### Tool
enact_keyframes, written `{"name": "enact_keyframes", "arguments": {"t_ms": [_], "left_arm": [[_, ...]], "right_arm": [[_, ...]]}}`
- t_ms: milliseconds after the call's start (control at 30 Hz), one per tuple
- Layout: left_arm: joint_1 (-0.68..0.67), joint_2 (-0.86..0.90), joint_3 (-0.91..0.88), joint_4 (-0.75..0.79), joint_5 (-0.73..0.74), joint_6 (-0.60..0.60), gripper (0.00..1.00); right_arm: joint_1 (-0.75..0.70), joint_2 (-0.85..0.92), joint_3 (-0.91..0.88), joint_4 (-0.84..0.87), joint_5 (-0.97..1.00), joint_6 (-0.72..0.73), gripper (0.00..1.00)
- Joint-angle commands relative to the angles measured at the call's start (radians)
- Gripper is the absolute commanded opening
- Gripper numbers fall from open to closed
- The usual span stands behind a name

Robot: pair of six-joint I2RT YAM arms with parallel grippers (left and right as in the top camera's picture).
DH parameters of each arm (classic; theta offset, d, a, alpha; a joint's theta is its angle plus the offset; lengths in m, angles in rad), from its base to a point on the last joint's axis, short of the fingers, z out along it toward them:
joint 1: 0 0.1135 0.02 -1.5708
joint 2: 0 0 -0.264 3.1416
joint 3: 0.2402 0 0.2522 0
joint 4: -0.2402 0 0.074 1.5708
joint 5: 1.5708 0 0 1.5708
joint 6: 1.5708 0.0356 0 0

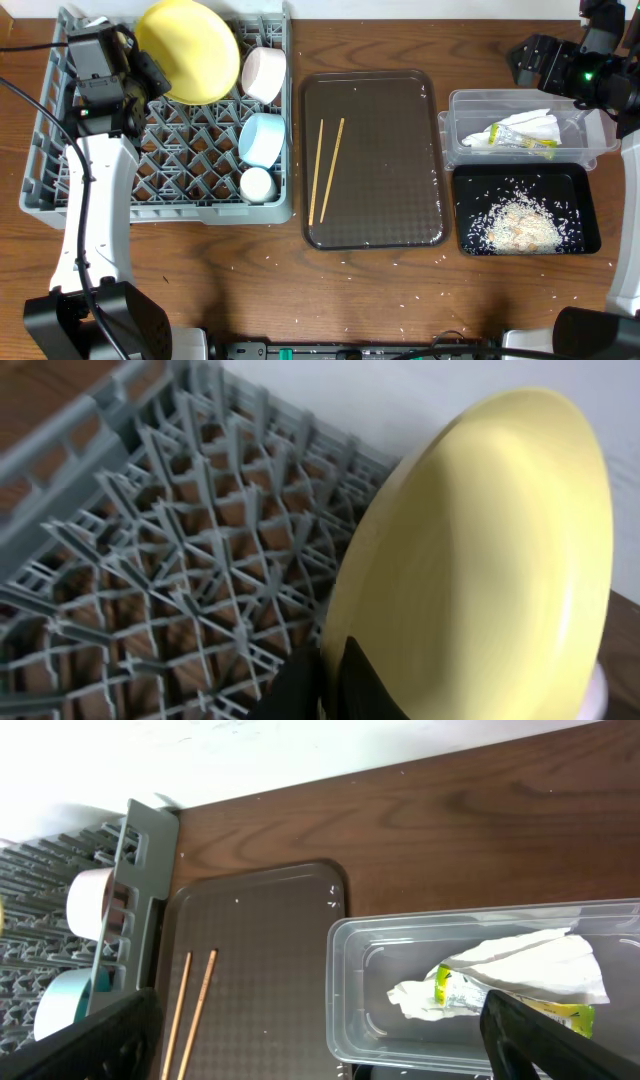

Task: Sort waste into correct bins and load items into the dishwasher
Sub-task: 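Carry the yellow plate left and lower it into the dish rack, then stand the yellow plate upright in the rack and open the left gripper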

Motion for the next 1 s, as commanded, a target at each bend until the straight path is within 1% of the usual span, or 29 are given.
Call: {"name": "enact_keyframes", "arguments": {"t_ms": [0,200,367,567,767,967], "left_arm": [[0.006,-0.018,-0.039,0.042,-0.061,0.035,0.07],[0.016,-0.009,-0.087,0.109,-0.073,0.036,0.08],[0.017,0.006,-0.098,0.144,-0.122,0.047,0.08],[0.017,0.027,-0.098,0.178,-0.145,0.070,0.07],[0.016,0.061,-0.099,0.193,-0.209,0.078,0.07],[0.009,0.076,-0.104,0.193,-0.214,0.089,0.07]], "right_arm": [[-0.006,-0.006,0.001,-0.002,-0.004,0.011,0.99],[-0.006,-0.006,0.001,-0.002,-0.004,0.011,0.99],[-0.006,-0.006,0.001,-0.002,-0.004,0.011,0.99],[-0.006,-0.006,0.001,-0.002,-0.004,0.011,0.99],[-0.006,-0.006,0.001,-0.002,-0.004,0.011,0.99],[-0.006,-0.006,0.001,-0.002,-0.004,0.011,0.99]]}}
